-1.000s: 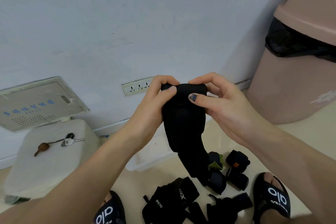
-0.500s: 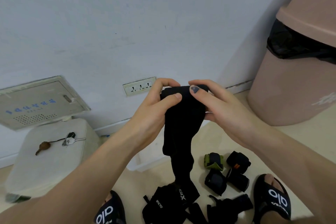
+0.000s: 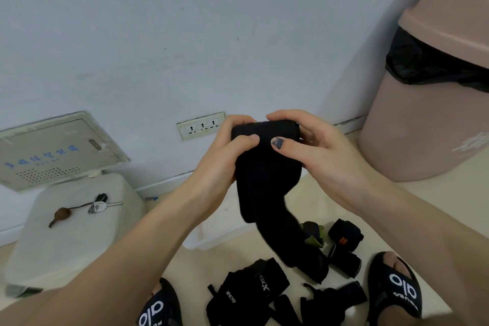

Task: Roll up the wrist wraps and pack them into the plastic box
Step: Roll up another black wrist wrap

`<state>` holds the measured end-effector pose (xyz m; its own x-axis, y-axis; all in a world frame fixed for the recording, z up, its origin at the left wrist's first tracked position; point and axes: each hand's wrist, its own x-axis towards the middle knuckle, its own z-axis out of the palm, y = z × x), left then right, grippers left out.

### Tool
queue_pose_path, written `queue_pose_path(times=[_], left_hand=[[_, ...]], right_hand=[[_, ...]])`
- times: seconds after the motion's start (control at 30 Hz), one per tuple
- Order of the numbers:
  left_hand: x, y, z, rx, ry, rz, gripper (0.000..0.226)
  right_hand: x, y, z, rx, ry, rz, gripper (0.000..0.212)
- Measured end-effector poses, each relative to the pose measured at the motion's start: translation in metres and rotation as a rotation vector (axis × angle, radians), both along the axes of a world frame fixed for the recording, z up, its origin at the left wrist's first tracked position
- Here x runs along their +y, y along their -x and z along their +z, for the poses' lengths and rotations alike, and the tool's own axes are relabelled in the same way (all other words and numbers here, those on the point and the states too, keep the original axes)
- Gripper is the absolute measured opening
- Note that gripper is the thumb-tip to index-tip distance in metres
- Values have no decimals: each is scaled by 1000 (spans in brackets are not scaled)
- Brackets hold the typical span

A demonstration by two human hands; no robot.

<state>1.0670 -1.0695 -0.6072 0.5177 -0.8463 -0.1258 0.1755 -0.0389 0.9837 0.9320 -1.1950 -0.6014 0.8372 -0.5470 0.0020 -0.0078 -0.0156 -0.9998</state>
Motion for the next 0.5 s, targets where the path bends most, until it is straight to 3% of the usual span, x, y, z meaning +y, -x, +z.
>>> queue_pose_path(times=[0.13, 0.3, 0.37, 0.5], left_hand=[[1, -1, 2, -66, -6, 35, 24], [-1, -5, 9, -76, 32, 113, 26], [-5, 12, 0, -89, 20, 99, 30], [-2, 36, -18, 101, -55, -33, 36]], right_hand=[[-2, -3, 4, 101, -60, 8, 45], [-10, -11, 24, 41, -272, -404, 27], [8, -20, 15, 59, -294, -381, 24], [29, -23, -1, 176, -357, -317, 34]])
